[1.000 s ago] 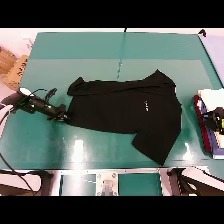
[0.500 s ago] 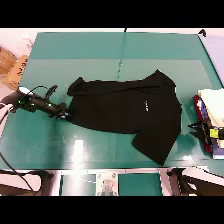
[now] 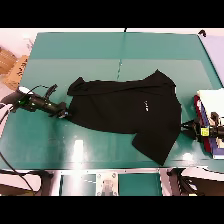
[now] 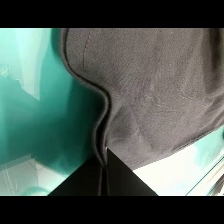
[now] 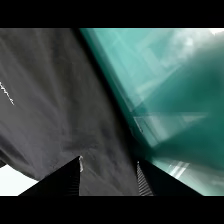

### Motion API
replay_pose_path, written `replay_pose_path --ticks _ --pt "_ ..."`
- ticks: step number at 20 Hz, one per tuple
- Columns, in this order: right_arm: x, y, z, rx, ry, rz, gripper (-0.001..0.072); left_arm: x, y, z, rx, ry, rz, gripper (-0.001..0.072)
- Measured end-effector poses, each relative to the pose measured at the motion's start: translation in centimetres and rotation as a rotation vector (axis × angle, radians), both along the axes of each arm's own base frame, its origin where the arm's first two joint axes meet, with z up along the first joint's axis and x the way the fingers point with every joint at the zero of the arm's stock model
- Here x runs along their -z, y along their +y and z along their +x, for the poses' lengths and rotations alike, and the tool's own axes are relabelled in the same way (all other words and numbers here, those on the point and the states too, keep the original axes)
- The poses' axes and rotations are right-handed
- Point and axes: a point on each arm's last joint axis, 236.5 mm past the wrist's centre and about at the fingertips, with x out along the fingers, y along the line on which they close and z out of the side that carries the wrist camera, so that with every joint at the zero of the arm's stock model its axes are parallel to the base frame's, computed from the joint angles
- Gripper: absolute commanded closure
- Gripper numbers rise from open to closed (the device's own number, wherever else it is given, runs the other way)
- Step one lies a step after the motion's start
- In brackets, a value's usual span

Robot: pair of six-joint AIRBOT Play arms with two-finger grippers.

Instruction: Fold the shirts.

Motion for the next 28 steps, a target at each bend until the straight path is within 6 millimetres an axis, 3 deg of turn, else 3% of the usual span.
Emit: replay_pose_path --ticks 5,8,9,11,13,16,18,20,21,24,26,28 --pt "0.2 0.5 1.0 -0.021 -0.034 -0.009 0.0278 0.0 0.0 0.0 -0.002 -0.001 -0.001 0.0684" --pt "0.4 1.4 1.4 -0.063 -0.040 -0.017 0.0427 -0.1 0.0 0.0 -0.001 0.000 -0.003 0.0685" --pt "0.5 1.8 1.4 -0.083 -0.039 -0.020 0.0546 -0.1 -0.1 0.0 0.001 0.002 -0.005 0.0685" --pt "0.4 2.4 1.4 -0.113 -0.035 -0.012 0.0664 -0.2 -0.2 -0.3 0.008 0.009 -0.011 0.0686" --pt "-0.2 2.4 1.5 -0.148 -0.042 -0.015 0.0694 -0.6 -0.3 -0.5 0.024 0.013 -0.022 0.0686" --pt "-4.0 2.2 3.8 -0.155 -0.140 -0.007 0.0695 -2.7 -0.6 -0.2 0.065 -0.012 -0.042 0.0686" --pt "-8.4 1.4 6.6 -0.141 -0.268 -0.034 0.0695 -5.7 -0.6 0.5 0.092 -0.069 -0.047 0.0687" --pt "-14.2 0.2 9.5 -0.125 -0.423 -0.107 0.0695 -10.2 -0.6 1.7 0.108 -0.170 -0.034 0.0686" --pt "-18.1 -0.2 10.8 -0.119 -0.519 -0.149 0.0695 -13.2 -0.5 2.3 0.109 -0.241 -0.021 0.0686" --pt "-30.5 0.6 12.4 -0.120 -0.817 -0.286 0.0695 -24.1 -0.4 3.2 0.105 -0.518 0.038 0.0685" --pt "-39.2 2.8 11.6 -0.132 -1.028 -0.388 0.0695 -32.8 -0.5 2.4 0.090 -0.761 0.094 0.0685" --pt "-47.1 5.3 9.7 -0.121 -1.226 -0.501 0.0695 -42.3 -0.8 0.1 0.053 -1.042 0.148 0.0685"
